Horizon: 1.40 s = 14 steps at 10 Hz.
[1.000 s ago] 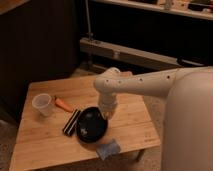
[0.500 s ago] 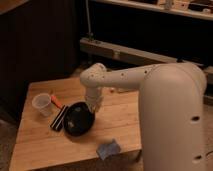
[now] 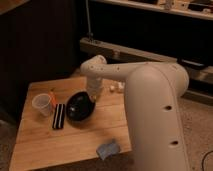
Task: Drag the ceramic bowl in a circle
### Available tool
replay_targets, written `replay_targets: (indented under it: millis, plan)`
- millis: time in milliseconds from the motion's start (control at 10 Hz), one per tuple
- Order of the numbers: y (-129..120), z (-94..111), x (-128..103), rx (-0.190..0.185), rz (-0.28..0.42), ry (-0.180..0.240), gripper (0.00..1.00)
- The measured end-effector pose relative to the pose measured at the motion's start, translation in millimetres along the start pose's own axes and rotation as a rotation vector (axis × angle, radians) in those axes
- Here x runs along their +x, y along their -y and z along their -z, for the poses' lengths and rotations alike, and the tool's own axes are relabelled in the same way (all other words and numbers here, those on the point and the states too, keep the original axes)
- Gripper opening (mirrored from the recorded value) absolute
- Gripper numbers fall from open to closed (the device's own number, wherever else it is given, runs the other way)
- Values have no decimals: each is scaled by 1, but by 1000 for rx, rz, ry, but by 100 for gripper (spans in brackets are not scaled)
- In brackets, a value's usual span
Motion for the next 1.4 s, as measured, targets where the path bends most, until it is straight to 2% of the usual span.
replay_targets:
  millis: [200, 400, 600, 800, 1100, 1300, 1400]
  plan:
    - [23, -10, -14, 6, -97, -12, 0]
    - [55, -19, -5, 21, -183, -30, 0]
    - [85, -19, 7, 30, -249, -29, 0]
    - [126, -13, 28, 42, -327, -24, 0]
    - [175, -2, 64, 70, -398, -23, 0]
    - [188, 0, 88, 83, -401, -36, 0]
    - [183, -2, 111, 83, -377, -52, 0]
